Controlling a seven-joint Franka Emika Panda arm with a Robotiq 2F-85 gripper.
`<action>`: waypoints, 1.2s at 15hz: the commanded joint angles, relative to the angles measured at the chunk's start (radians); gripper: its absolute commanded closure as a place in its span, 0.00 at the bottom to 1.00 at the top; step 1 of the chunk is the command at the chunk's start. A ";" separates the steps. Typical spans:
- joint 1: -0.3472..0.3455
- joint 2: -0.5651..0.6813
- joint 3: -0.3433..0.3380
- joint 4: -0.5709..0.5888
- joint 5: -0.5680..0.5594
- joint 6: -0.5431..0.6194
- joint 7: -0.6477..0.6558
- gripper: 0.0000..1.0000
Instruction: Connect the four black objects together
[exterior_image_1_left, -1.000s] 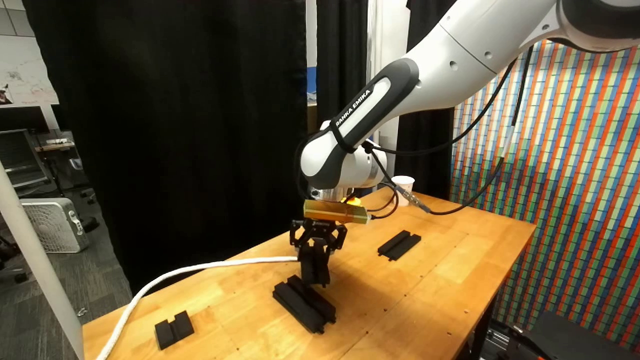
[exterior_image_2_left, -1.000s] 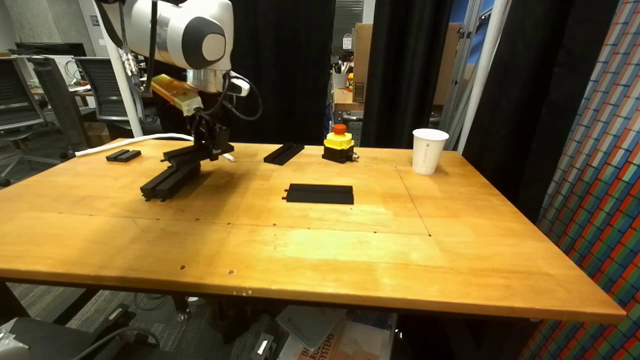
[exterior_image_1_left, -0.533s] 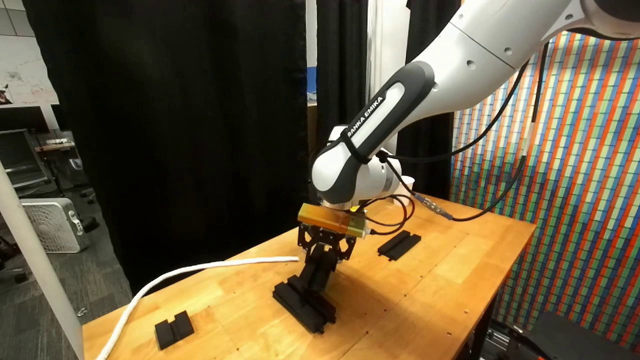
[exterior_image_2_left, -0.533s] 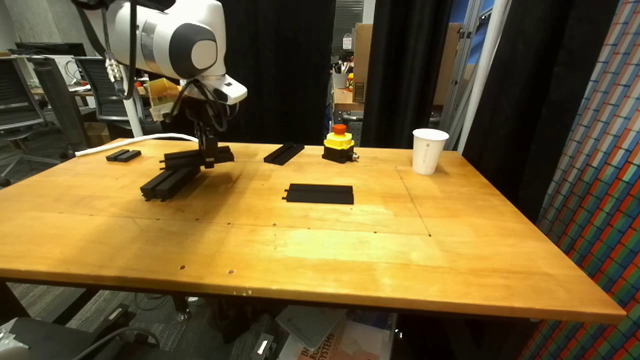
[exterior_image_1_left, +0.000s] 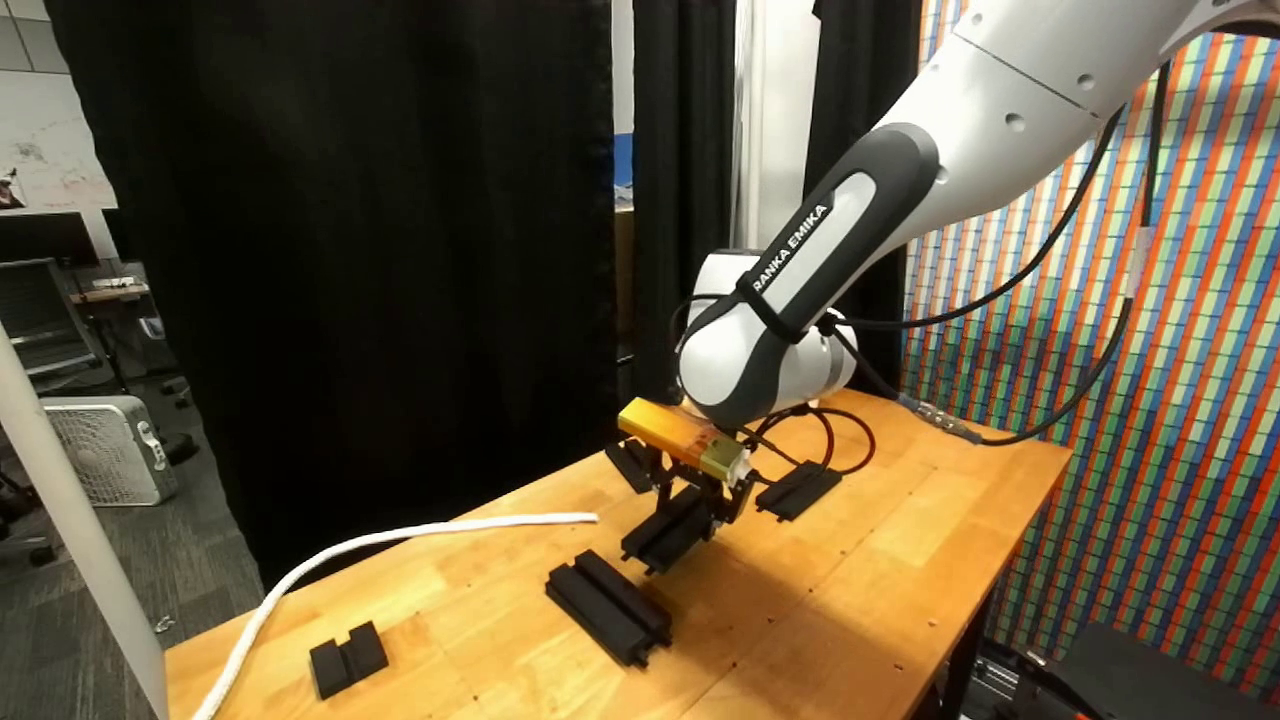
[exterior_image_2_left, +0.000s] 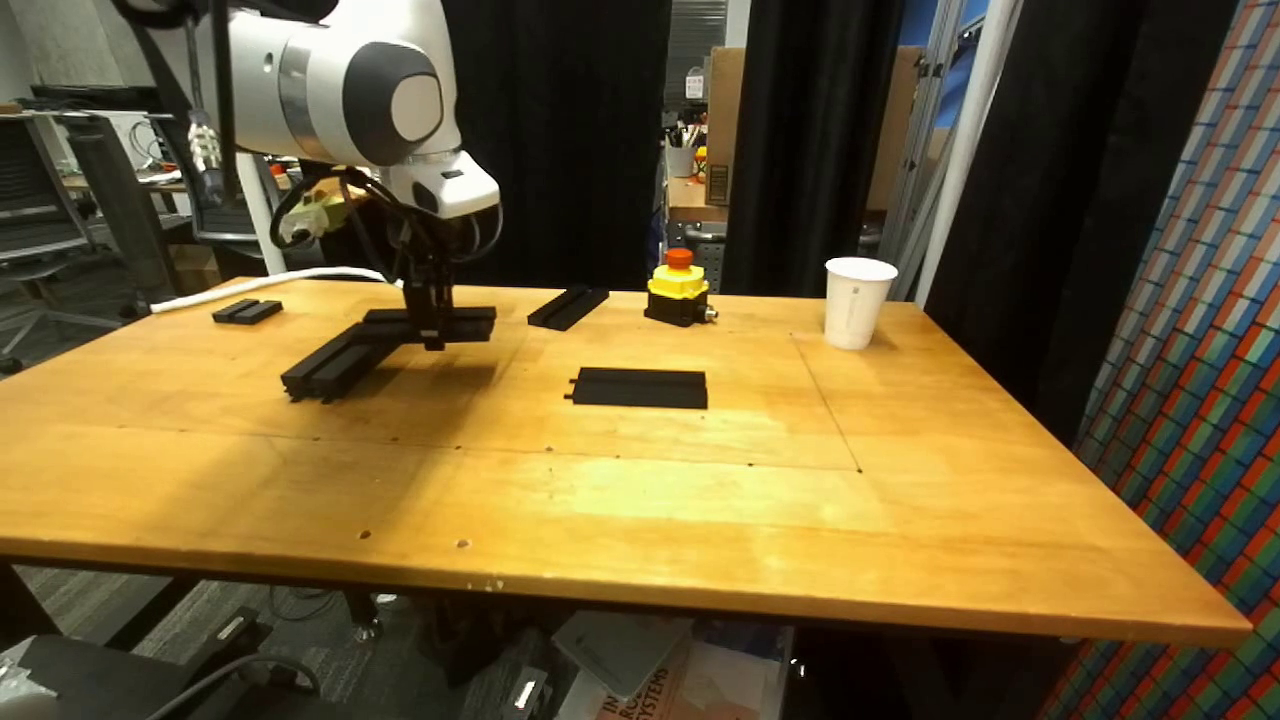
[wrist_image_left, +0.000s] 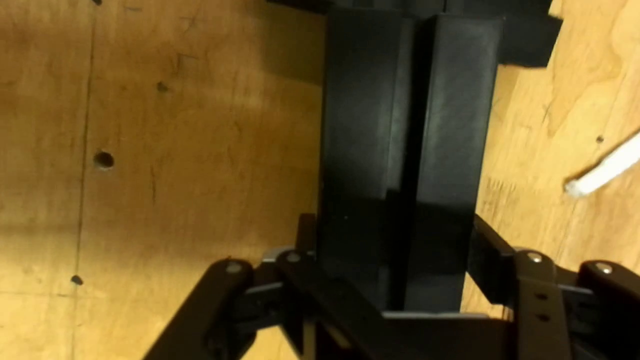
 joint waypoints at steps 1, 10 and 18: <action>-0.019 -0.029 -0.037 -0.023 -0.083 0.007 0.153 0.53; -0.115 0.051 -0.022 0.027 -0.023 -0.014 0.074 0.53; -0.161 0.114 -0.001 0.063 0.074 -0.018 -0.056 0.53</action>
